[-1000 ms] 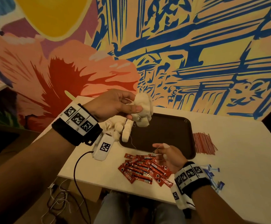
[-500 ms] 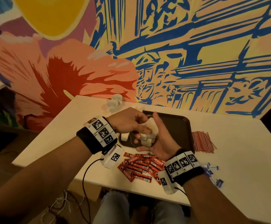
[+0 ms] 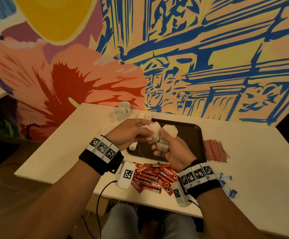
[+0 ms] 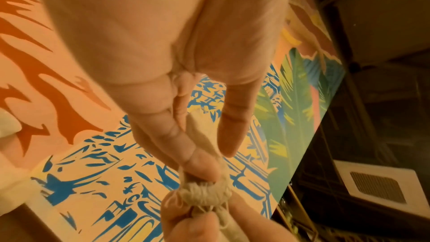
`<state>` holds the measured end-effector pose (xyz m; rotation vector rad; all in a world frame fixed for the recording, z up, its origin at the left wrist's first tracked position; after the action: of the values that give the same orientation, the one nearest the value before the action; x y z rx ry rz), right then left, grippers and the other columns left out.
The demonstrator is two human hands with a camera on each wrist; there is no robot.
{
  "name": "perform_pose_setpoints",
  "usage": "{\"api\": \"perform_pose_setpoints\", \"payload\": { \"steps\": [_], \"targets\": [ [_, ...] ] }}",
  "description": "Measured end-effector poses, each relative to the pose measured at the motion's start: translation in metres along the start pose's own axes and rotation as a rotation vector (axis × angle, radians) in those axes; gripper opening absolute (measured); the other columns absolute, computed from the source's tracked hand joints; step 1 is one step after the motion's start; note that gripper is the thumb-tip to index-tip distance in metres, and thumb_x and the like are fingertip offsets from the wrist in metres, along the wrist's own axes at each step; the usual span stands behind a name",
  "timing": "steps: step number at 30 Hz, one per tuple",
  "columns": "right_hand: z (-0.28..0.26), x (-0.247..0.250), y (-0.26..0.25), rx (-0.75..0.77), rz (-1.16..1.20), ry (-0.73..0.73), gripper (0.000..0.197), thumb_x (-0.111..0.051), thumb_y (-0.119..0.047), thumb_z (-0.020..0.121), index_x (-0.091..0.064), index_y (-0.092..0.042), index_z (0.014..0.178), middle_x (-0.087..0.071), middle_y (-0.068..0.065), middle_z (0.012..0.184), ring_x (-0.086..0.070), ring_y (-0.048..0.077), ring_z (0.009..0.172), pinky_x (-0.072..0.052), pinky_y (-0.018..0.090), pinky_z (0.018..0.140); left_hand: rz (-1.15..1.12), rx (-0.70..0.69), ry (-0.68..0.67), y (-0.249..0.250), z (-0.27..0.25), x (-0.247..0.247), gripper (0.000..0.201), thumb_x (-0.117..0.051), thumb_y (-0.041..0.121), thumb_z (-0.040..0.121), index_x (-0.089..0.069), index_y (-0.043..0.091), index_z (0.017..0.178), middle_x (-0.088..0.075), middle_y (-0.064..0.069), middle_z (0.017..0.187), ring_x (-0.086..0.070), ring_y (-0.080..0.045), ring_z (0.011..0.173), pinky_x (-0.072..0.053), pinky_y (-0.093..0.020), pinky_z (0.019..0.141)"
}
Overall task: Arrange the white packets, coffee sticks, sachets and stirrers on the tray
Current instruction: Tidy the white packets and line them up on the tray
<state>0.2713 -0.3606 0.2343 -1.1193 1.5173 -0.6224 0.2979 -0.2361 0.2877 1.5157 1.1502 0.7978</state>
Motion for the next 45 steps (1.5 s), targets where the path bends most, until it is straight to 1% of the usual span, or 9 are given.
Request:
{"api": "perform_pose_setpoints", "payload": {
  "steps": [4,10,17,24,32,34,38,41,45],
  "targets": [
    [-0.003,0.011,-0.003,0.016,0.113,0.037,0.024,-0.058,-0.025,0.102,-0.065,-0.006,0.115,-0.073,0.010,0.093,-0.067,0.016,0.074,-0.057,0.027,0.058,-0.056,-0.052,0.036,0.002,-0.007,0.005,0.034,-0.062,-0.013,0.088,-0.063,0.004,0.118,-0.067,-0.018,0.090,-0.072,-0.023,0.079,-0.061,-0.025,0.078],
    [-0.007,0.027,-0.012,0.069,0.185,0.015,0.044,-0.067,-0.021,0.087,-0.058,0.000,0.124,-0.069,0.006,0.090,-0.062,0.014,0.075,-0.053,0.025,0.056,0.028,-0.105,0.136,0.001,-0.015,0.019,0.030,-0.071,-0.002,0.087,-0.065,0.005,0.115,-0.075,-0.004,0.083,-0.070,-0.012,0.069,-0.058,-0.019,0.068],
    [-0.013,0.027,-0.005,0.034,0.020,0.022,0.034,-0.079,-0.027,0.082,-0.068,-0.009,0.109,-0.066,0.005,0.089,-0.060,0.013,0.072,-0.047,0.025,0.055,0.212,-0.180,0.126,0.007,-0.019,0.017,0.020,-0.072,0.009,0.089,-0.072,0.009,0.109,-0.078,0.006,0.087,-0.069,-0.003,0.075,-0.055,-0.021,0.068],
    [-0.004,0.023,0.004,0.018,-0.043,0.101,0.024,-0.074,-0.030,0.092,-0.070,-0.010,0.104,-0.071,0.010,0.089,-0.065,0.017,0.071,-0.053,0.030,0.059,0.127,-0.179,0.016,0.009,-0.014,0.008,0.022,-0.070,0.013,0.092,-0.070,0.006,0.113,-0.077,-0.008,0.101,-0.071,-0.015,0.084,-0.057,-0.024,0.068],
    [0.027,0.001,0.006,0.002,-0.028,0.046,0.020,-0.055,-0.009,0.102,-0.068,-0.017,0.115,-0.076,0.002,0.092,-0.070,0.014,0.083,-0.057,0.031,0.066,0.124,-0.210,0.020,0.002,0.018,0.018,0.019,-0.073,0.010,0.088,-0.074,0.004,0.106,-0.069,-0.025,0.114,-0.071,-0.032,0.101,-0.061,-0.036,0.080],
    [0.038,0.002,0.008,-0.026,-0.019,0.059,0.022,-0.057,-0.021,0.103,-0.068,-0.015,0.120,-0.074,0.006,0.098,-0.068,0.015,0.082,-0.056,0.030,0.066,0.148,-0.242,0.083,0.006,0.029,0.029,0.016,-0.075,0.010,0.087,-0.076,0.006,0.103,-0.068,-0.022,0.104,-0.072,-0.023,0.087,-0.060,-0.030,0.073],
    [0.059,0.000,0.009,-0.075,-0.109,0.035,0.059,-0.066,-0.060,0.087,-0.070,-0.011,0.120,-0.068,0.007,0.089,-0.062,0.015,0.073,-0.051,0.032,0.065,0.159,-0.262,0.164,0.014,0.050,0.051,0.015,-0.077,0.009,0.085,-0.077,0.011,0.099,-0.069,-0.003,0.085,-0.067,-0.012,0.071,-0.059,-0.028,0.067],
    [0.076,-0.002,0.000,-0.054,-0.256,0.050,0.038,-0.079,-0.042,0.083,-0.071,-0.015,0.108,-0.070,0.006,0.088,-0.064,0.016,0.078,-0.053,0.030,0.065,0.165,-0.250,0.203,0.018,0.065,0.066,0.018,-0.079,0.009,0.083,-0.076,0.011,0.100,-0.072,-0.014,0.092,-0.067,-0.019,0.073,-0.059,-0.032,0.069],
    [0.095,-0.002,-0.016,-0.016,-0.319,0.119,0.025,-0.083,-0.019,0.083,-0.070,-0.011,0.103,-0.074,0.007,0.087,-0.066,0.019,0.080,-0.054,0.031,0.065,0.248,-0.222,0.157,0.030,0.079,0.078,0.019,-0.079,0.007,0.082,-0.075,0.008,0.100,-0.071,-0.008,0.081,-0.066,-0.013,0.062,-0.053,-0.017,0.059]
  ]
}}
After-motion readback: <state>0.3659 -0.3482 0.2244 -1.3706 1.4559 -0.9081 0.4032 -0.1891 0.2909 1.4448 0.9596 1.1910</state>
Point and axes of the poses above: each hand's wrist, its own z-axis towards the middle knuckle, its own x-axis out of the back of the hand, y = z × x, the point moved 10 cm from there along z, towards the middle knuckle
